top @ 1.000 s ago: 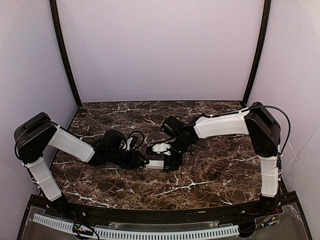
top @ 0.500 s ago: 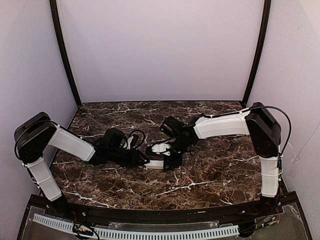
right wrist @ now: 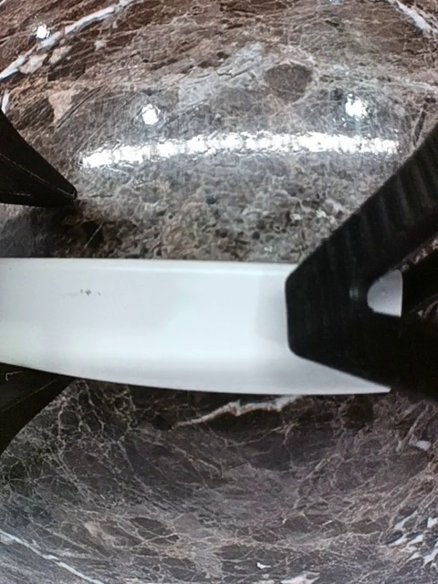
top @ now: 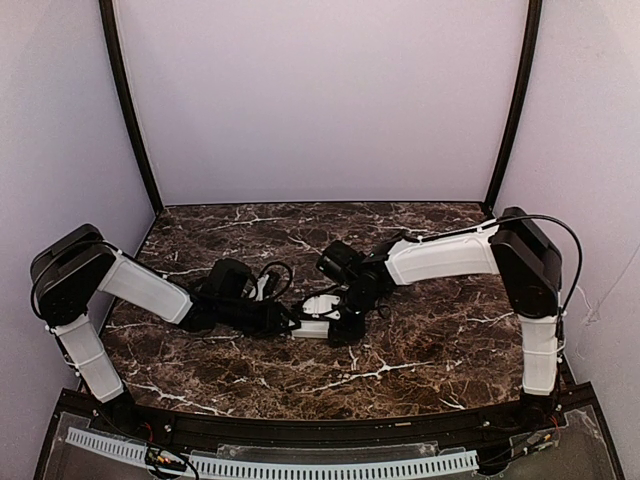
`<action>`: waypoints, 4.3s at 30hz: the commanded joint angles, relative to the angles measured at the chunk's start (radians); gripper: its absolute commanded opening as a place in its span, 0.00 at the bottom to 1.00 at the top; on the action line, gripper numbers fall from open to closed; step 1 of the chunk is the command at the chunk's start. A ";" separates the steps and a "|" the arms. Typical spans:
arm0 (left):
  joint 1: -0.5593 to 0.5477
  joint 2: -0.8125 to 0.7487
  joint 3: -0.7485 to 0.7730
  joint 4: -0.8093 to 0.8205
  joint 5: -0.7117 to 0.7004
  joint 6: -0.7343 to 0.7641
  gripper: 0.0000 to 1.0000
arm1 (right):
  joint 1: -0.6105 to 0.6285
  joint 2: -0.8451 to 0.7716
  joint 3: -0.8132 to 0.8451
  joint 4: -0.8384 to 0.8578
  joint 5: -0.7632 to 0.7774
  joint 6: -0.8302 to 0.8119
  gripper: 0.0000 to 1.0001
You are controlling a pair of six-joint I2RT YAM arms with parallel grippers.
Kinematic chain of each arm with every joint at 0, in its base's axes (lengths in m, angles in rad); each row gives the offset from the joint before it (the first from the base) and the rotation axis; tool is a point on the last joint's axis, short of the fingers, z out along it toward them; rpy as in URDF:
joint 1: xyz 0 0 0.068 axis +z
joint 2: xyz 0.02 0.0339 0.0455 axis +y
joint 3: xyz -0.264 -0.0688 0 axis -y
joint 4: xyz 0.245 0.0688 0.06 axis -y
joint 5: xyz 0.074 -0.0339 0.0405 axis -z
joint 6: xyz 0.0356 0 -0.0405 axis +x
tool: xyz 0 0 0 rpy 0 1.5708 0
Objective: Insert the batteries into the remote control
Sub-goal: Load the battery cover onto the remote control without the battery cover.
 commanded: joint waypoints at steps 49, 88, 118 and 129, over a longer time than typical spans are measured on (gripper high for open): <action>-0.027 0.025 0.095 -0.133 -0.056 0.066 0.37 | 0.021 -0.131 -0.079 0.074 0.072 0.012 0.57; -0.032 0.045 0.118 -0.143 -0.038 0.093 0.35 | -0.078 -0.064 -0.050 -0.060 -0.075 0.117 0.23; -0.029 -0.041 0.093 -0.204 -0.100 0.100 0.28 | -0.076 -0.059 -0.049 -0.082 -0.044 0.113 0.25; -0.030 -0.043 0.110 -0.198 -0.086 0.111 0.17 | -0.076 -0.058 -0.047 -0.082 -0.042 0.111 0.30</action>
